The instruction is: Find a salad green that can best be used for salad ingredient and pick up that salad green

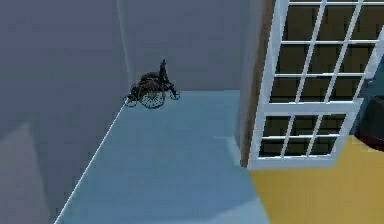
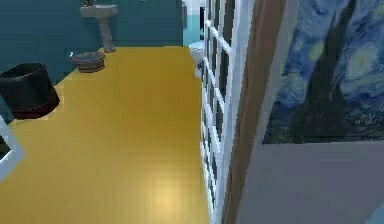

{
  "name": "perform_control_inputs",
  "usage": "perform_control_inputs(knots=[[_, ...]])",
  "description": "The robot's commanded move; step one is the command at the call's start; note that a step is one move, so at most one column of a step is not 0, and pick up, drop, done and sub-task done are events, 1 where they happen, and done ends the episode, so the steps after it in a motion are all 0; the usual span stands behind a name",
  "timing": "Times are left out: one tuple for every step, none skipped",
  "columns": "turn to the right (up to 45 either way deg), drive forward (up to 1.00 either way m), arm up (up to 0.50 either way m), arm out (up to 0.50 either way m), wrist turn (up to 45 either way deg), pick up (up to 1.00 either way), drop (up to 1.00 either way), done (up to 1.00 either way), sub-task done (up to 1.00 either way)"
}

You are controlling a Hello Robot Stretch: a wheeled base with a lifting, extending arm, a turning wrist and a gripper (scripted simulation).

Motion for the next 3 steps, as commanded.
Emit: perform_control_inputs(knots=[[39.0,0.0,0.0,0.0,0.0,0.0,0.0,0.0,0.0],[0.0,0.45,0.0,0.0,0.0,0.0,0.0,0.0,0.0],[45.0,0.0,0.0,0.0,0.0,0.0,0.0,0.0,0.0]])
